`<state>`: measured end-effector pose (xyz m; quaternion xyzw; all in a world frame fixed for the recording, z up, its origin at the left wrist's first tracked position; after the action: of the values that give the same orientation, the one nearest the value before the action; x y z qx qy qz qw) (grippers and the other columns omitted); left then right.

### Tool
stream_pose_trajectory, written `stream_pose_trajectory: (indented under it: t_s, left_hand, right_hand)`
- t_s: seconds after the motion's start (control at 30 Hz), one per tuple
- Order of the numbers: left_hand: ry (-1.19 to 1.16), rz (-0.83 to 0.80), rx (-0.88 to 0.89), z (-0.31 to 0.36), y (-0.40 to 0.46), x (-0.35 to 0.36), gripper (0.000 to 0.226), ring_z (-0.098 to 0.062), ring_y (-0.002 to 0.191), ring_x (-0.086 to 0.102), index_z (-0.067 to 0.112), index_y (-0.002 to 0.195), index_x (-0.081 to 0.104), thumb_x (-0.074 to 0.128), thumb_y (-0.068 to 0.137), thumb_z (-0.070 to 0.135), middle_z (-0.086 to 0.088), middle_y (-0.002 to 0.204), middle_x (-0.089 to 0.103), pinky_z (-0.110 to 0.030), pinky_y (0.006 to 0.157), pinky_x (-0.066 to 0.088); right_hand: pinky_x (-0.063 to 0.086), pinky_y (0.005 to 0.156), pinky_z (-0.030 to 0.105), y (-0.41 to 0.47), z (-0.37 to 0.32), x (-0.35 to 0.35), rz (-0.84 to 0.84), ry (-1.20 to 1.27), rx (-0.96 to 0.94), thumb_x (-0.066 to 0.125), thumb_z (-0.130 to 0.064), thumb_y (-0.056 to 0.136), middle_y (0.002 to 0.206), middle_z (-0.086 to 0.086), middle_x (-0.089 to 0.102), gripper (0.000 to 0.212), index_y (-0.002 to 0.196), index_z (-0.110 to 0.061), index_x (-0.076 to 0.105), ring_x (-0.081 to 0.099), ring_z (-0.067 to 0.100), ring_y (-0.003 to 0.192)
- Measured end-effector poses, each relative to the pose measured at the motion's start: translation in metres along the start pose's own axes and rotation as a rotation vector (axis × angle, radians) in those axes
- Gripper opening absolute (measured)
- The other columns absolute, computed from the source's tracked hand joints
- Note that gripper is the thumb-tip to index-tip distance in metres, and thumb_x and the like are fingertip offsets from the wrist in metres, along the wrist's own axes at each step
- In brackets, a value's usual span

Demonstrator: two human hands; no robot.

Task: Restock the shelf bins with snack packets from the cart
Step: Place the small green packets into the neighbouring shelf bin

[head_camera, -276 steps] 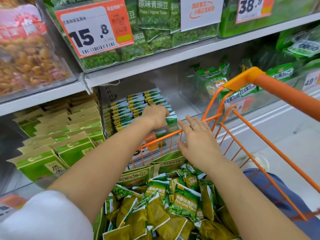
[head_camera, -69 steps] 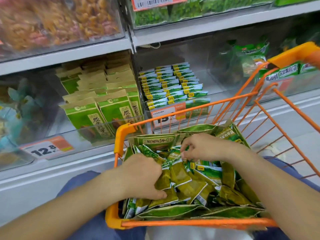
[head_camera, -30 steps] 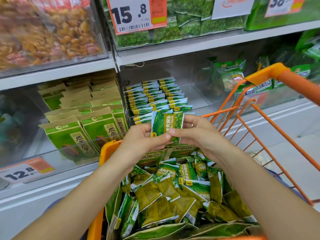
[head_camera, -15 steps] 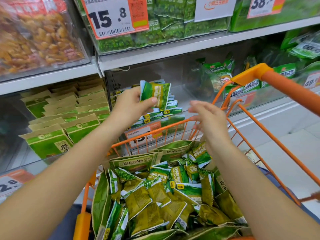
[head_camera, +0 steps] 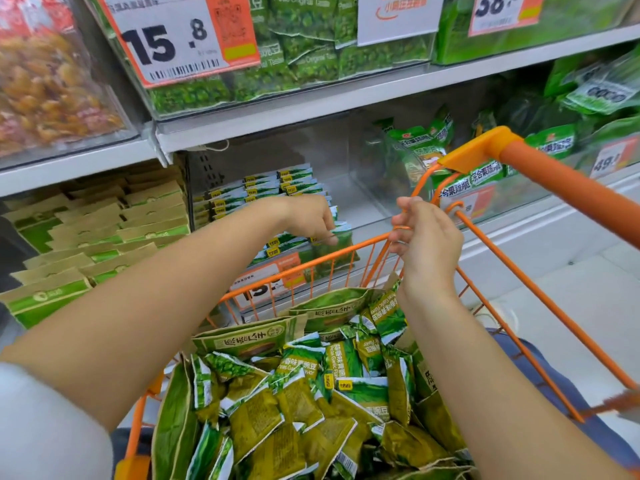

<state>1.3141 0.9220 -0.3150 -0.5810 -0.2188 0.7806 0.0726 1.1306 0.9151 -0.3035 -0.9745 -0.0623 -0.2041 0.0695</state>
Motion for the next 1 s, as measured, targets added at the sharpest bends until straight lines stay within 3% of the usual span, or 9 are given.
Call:
stream_pose_trajectory:
  t_s: [0.17, 0.43, 0.6, 0.7, 0.77, 0.83, 0.9, 0.97, 1.0]
  left_hand:
    - [0.036, -0.072, -0.027, -0.003, 0.006, 0.001, 0.052, -0.017, 0.054, 0.019, 0.015, 0.055, 0.031, 0.064, 0.092, 0.031, 0.000, 0.056, 0.021, -0.030, 0.054, 0.018]
    - [0.079, 0.009, -0.023, -0.006, 0.015, 0.006, 0.052, -0.017, 0.054, 0.023, 0.015, 0.048, 0.040, 0.071, 0.087, 0.032, 0.002, 0.050, 0.024, -0.030, 0.058, 0.027]
    - [0.087, 0.014, -0.054, -0.009, 0.017, 0.008, 0.032, -0.020, 0.062, 0.034, 0.012, 0.064, 0.059, 0.068, 0.090, 0.029, -0.001, 0.060, 0.039, -0.031, 0.061, 0.032]
    - [-0.005, 0.037, -0.021, -0.009, 0.001, 0.003, 0.042, -0.016, 0.054, 0.031, 0.015, 0.058, 0.054, 0.061, 0.094, 0.036, 0.003, 0.058, 0.037, -0.029, 0.059, 0.031]
    - [-0.059, 0.248, 0.010, -0.007, -0.021, -0.009, 0.029, -0.014, 0.061, 0.048, 0.019, 0.083, 0.069, 0.055, 0.096, 0.041, 0.007, 0.069, 0.053, -0.030, 0.064, 0.042]
    - [-0.128, 0.573, -0.010, -0.007, -0.053, -0.019, 0.028, -0.009, 0.066, 0.055, 0.024, 0.111, 0.068, 0.051, 0.097, 0.041, 0.009, 0.072, 0.059, -0.030, 0.063, 0.043]
    - [-0.259, 0.794, 0.015, -0.003, -0.090, -0.010, 0.022, -0.009, 0.060, 0.053, 0.027, 0.109, 0.068, 0.052, 0.097, 0.036, 0.006, 0.061, 0.056, -0.029, 0.058, 0.039]
    - [-0.337, 0.845, 0.019, 0.001, -0.117, 0.014, 0.018, -0.012, 0.059, 0.054, 0.030, 0.100, 0.070, 0.053, 0.096, 0.034, 0.006, 0.056, 0.056, -0.030, 0.059, 0.042]
    - [-0.342, 0.825, 0.006, 0.002, -0.127, 0.029, 0.018, -0.012, 0.058, 0.055, 0.030, 0.097, 0.070, 0.053, 0.096, 0.036, 0.006, 0.056, 0.056, -0.031, 0.059, 0.043]
  right_hand:
    - [0.038, 0.042, 0.018, 0.003, 0.003, 0.000, -0.004, 0.042, 0.063, 0.052, -0.011, 0.094, 0.056, -0.005, 0.054, 0.023, 0.076, -0.017, 0.065, 0.044, 0.007, 0.041]
    - [0.040, 0.042, 0.017, 0.001, 0.004, 0.003, -0.037, 0.018, 0.117, 0.053, -0.012, 0.093, 0.057, -0.004, 0.053, 0.020, 0.079, -0.016, 0.066, 0.043, 0.006, 0.041]
    - [0.040, 0.042, 0.017, 0.000, 0.004, 0.003, -0.050, 0.012, 0.119, 0.053, -0.013, 0.093, 0.058, -0.004, 0.052, 0.019, 0.080, -0.016, 0.066, 0.043, 0.006, 0.041]
    - [0.039, 0.042, 0.017, 0.001, 0.007, 0.006, -0.115, -0.051, 0.130, 0.052, -0.012, 0.094, 0.059, -0.002, 0.053, 0.020, 0.079, -0.015, 0.065, 0.044, 0.006, 0.040]
    - [0.039, 0.041, 0.017, 0.002, 0.014, 0.013, -0.233, -0.191, 0.136, 0.052, -0.011, 0.093, 0.058, -0.002, 0.055, 0.021, 0.078, -0.014, 0.065, 0.045, 0.006, 0.039]
    - [0.044, 0.047, 0.022, -0.002, 0.022, 0.022, -0.392, -0.471, 0.073, 0.053, -0.014, 0.093, 0.056, -0.004, 0.061, 0.022, 0.075, -0.016, 0.066, 0.052, 0.008, 0.043]
    - [0.051, 0.063, 0.032, -0.009, 0.031, 0.030, -0.537, -0.987, -0.154, 0.054, -0.022, 0.092, 0.071, -0.002, 0.069, 0.018, 0.083, -0.018, 0.069, 0.064, 0.018, 0.064]
    - [0.051, 0.075, 0.035, -0.021, 0.044, 0.032, -0.631, -1.534, -0.427, 0.052, -0.027, 0.093, 0.097, 0.003, 0.069, 0.019, 0.105, -0.021, 0.066, 0.064, 0.026, 0.091]
    - [0.049, 0.078, 0.036, -0.024, 0.051, 0.031, -0.673, -1.694, -0.508, 0.052, -0.026, 0.093, 0.107, 0.005, 0.066, 0.024, 0.115, -0.022, 0.062, 0.061, 0.028, 0.100]
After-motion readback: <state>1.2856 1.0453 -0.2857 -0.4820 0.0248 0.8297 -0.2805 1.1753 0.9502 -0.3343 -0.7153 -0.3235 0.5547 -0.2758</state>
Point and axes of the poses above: each hand's wrist, its own y-axis towards the middle knuckle, its own x-axis out of the palm, z = x × y, the point moved 6 cm from there along y, towards the middle knuckle
